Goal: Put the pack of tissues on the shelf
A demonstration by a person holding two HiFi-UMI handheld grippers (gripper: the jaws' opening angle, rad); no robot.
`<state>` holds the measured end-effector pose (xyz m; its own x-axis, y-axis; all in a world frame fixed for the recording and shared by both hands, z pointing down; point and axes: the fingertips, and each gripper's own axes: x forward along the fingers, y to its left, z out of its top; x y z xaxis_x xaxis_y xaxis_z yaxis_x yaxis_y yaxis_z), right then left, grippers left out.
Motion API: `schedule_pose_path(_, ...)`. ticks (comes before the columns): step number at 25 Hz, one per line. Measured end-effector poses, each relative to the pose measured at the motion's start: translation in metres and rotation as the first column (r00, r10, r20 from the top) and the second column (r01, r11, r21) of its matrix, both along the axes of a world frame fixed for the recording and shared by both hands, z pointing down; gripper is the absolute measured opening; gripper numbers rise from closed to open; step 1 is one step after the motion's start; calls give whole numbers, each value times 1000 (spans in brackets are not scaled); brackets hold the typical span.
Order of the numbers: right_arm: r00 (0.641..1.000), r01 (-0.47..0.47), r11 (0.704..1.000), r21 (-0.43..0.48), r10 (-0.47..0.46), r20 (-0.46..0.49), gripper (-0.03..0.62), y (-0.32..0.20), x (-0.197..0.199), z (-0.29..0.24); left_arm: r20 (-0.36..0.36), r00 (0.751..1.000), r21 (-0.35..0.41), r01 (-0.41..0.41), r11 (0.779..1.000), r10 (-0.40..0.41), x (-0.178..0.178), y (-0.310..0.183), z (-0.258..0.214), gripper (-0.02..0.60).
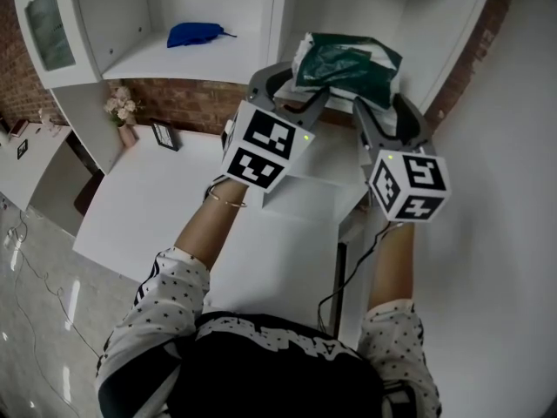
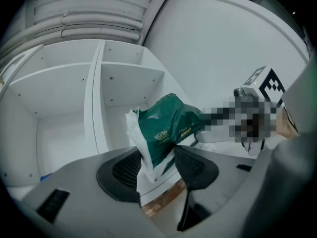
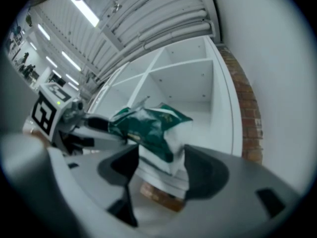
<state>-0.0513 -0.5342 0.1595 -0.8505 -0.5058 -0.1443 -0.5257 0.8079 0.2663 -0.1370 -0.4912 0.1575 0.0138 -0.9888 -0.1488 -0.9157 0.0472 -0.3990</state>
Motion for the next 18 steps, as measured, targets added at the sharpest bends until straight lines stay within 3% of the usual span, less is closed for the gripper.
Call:
schedule_pose_path(7,997,-49,996,78,44,66,299,4,18,-16,6,1000,-9,10,1000,-10,0,-4,-3,241)
schedule_pose_path(12,998,-60,979,195,59,9,294,11,6,-24,-7,1000,-13,1,1000,-1,-1,-5,-2,241)
schedule_pose_path(16,994,-90,965,244,103,-42,200,5,-4,-20,-28,999,-18,-26,999,26,-1,-8,-2,246)
schedule_pose_path(18,991,-104,960,259,122,-54,187,2,-8,-21,-40,998,-20,-41,999,40,-2,-9,-2,252)
